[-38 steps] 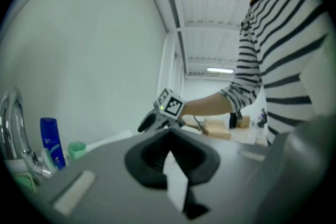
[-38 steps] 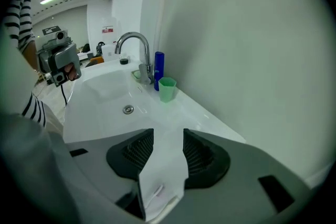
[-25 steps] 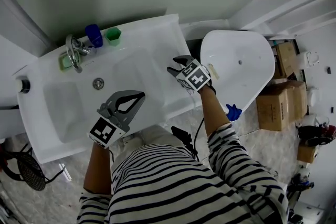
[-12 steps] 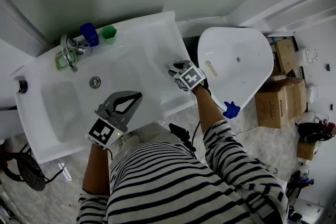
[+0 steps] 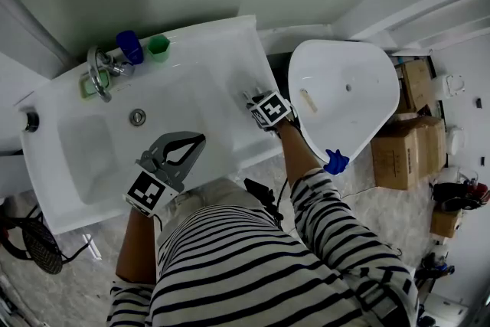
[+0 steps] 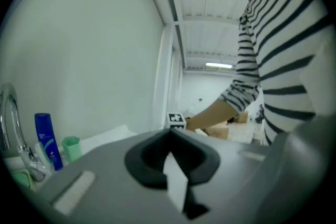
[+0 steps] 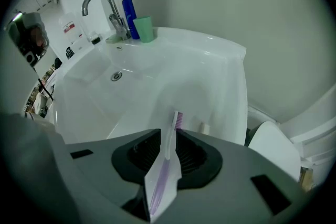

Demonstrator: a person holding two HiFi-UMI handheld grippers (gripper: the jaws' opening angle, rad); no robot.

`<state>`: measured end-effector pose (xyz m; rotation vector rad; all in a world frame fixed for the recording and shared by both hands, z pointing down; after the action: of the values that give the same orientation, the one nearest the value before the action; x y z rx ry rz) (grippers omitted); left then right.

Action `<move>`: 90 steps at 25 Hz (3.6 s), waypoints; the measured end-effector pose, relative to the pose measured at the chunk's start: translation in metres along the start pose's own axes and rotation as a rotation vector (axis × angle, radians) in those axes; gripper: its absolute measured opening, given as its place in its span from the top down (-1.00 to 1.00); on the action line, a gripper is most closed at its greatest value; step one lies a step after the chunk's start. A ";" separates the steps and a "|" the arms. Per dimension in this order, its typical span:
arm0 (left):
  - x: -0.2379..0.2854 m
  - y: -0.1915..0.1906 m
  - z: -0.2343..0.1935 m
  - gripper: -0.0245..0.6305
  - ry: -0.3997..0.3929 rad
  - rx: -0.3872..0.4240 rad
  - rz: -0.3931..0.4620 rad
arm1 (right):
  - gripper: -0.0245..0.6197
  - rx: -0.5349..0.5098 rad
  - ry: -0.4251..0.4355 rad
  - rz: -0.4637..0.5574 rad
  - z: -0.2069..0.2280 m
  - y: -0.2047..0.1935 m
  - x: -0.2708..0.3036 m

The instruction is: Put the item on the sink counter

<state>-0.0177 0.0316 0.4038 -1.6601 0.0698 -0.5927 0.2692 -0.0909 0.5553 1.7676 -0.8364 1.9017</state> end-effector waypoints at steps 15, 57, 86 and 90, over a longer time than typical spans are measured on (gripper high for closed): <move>0.000 -0.003 -0.004 0.91 0.011 -0.015 -0.003 | 0.77 0.009 -0.010 -0.090 -0.002 0.004 0.015; -0.030 -0.012 -0.015 0.91 0.082 -0.042 0.008 | 0.85 0.003 0.043 0.237 -0.030 0.115 -0.078; -0.042 -0.021 -0.023 0.91 0.143 -0.072 -0.025 | 0.85 -0.077 0.155 0.553 -0.055 0.208 -0.112; -0.040 -0.023 -0.024 0.91 0.152 -0.078 -0.031 | 0.85 -0.082 0.164 0.595 -0.055 0.220 -0.115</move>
<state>-0.0689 0.0286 0.4129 -1.6917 0.1796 -0.7476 0.0955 -0.2046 0.4078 1.3820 -1.4720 2.2857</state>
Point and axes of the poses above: the fingertips, and each gripper's own axes: x forward along the fingers, z to its right, y out of its top, the point moved 10 cm from there along -x, backward along the fingers, and after that the axes turned 11 degrees about -z, right-handed, at the moved point
